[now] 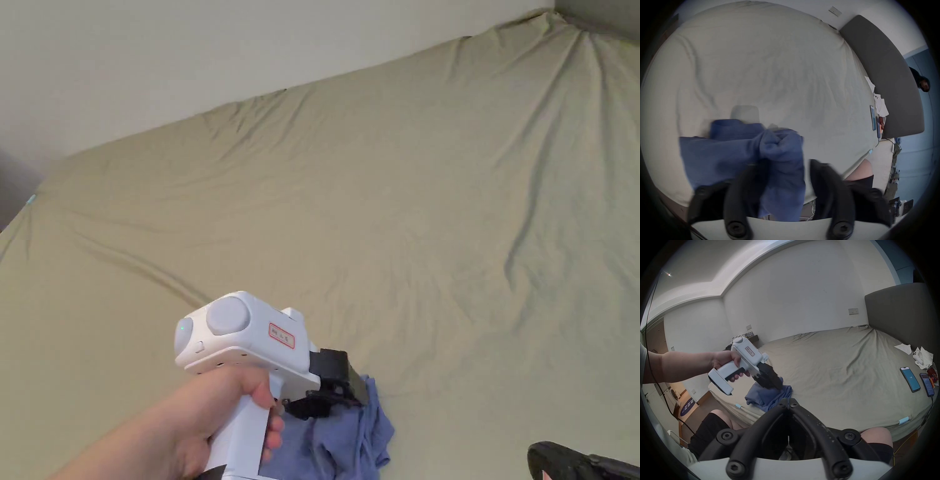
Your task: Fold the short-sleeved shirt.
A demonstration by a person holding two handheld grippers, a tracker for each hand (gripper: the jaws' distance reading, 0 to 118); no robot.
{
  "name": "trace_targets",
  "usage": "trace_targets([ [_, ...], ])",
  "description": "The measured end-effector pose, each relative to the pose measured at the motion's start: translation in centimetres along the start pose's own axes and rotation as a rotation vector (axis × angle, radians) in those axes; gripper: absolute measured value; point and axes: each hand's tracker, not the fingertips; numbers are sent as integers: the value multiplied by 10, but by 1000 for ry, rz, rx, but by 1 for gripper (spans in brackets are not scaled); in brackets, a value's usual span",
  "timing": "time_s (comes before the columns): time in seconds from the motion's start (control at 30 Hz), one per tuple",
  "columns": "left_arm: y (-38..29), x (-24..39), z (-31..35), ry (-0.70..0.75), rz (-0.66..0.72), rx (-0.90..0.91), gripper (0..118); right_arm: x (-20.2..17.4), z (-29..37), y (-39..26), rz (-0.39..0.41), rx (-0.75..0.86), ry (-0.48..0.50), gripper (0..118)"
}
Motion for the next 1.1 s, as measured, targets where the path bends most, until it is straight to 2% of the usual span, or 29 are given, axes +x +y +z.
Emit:
trace_targets([
  [0.07,-3,10,3,-21,-23,3,87,4,2,-1,-4,4,-4,1],
  [0.2,-18,24,56,11,-184,133,83,9,2,-4,-13,1,-4,1],
  [0.23,-23,23,70,23,-201,163,75,9,1,-5,-14,-1,-3,1],
  [0.3,-35,14,88,86,-224,217,27,9,-1,-6,-20,-9,6,1],
  [0.33,-40,10,86,138,-230,227,9,9,-2,-7,-21,-12,12,1],
  [0.37,-46,6,79,218,-252,224,7,8,-3,-8,-21,-13,17,1],
  [0.43,-51,-2,55,345,-276,186,4,6,-8,-11,-19,-20,27,1],
  [0.47,-52,-6,41,352,-266,165,2,5,-8,-12,-15,-24,28,1],
  [0.57,-52,3,2,237,-217,150,2,4,-6,-15,-10,-27,20,1],
  [0.67,-55,25,-30,214,-241,157,0,5,-1,-15,-21,-31,12,1],
  [0.73,-56,21,-48,62,-160,116,0,4,-3,-14,-21,-43,3,1],
  [0.8,-57,19,-59,27,-128,107,0,0,-9,-12,-10,-51,-3,1],
  [0.87,-58,18,-51,22,-163,138,0,-4,-18,-8,-3,-61,11,1],
  [0.93,-60,9,-30,-43,-155,187,0,-10,-31,-3,19,-66,30,1],
  [1.0,-68,-2,2,-125,-140,266,0,-15,-49,4,38,-78,56,1],
  [1.1,-95,-27,62,-155,-151,428,0,-23,-96,13,43,-114,123,1],
])
